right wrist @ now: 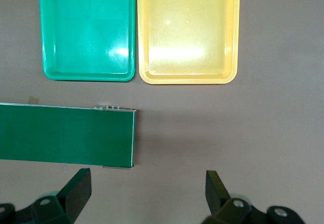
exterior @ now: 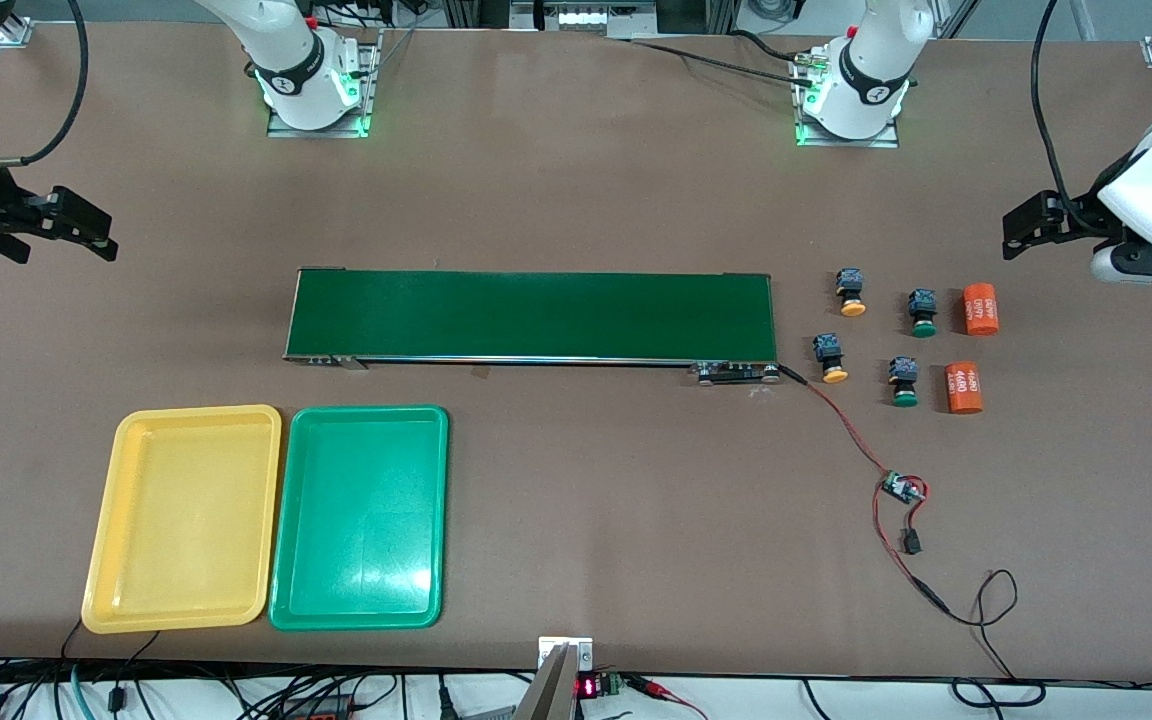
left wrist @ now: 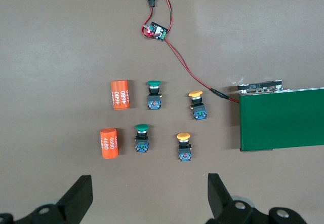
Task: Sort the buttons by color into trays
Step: 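Reach the left gripper to an orange battery and grasp it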
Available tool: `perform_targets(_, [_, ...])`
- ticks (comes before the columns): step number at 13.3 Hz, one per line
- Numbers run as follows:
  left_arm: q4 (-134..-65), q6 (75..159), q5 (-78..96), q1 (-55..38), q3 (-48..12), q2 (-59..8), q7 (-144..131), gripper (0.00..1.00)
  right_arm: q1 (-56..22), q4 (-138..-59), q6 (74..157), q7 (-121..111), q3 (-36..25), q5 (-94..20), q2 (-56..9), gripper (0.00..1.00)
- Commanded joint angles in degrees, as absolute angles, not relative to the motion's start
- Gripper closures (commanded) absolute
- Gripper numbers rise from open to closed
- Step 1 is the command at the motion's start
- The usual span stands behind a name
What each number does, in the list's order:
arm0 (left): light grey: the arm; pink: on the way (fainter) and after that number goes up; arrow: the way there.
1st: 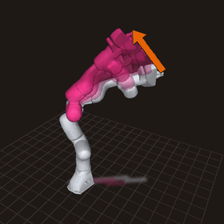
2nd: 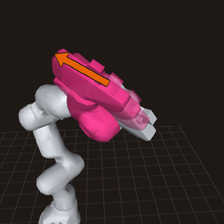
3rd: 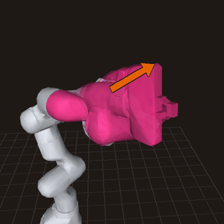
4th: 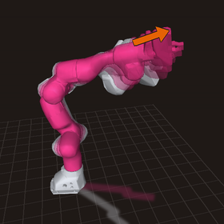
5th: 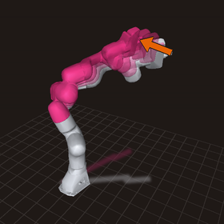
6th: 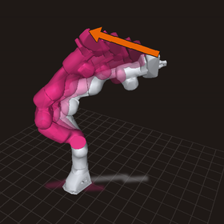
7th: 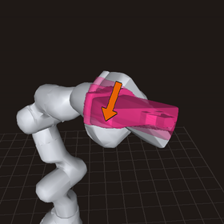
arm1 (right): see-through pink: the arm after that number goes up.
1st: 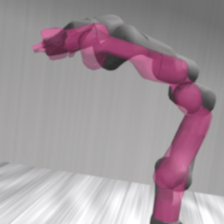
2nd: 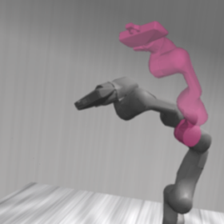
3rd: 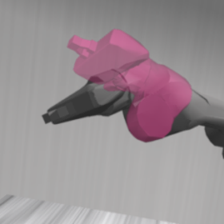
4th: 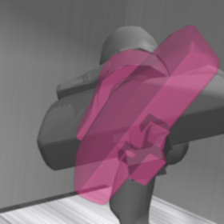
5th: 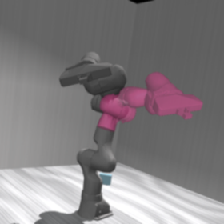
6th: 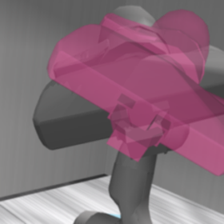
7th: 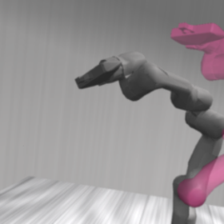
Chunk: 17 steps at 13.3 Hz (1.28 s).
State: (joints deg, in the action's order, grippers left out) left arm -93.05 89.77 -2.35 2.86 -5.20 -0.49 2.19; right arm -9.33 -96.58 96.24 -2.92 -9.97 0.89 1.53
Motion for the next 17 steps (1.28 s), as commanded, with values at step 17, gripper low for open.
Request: perform_targets(17, [-91.58,91.29,-4.3,8.52,-4.22,-14.22,3.51,0.0,-9.05,-97.65,99.05,-3.16,-10.2,0.53,2.11,0.0])
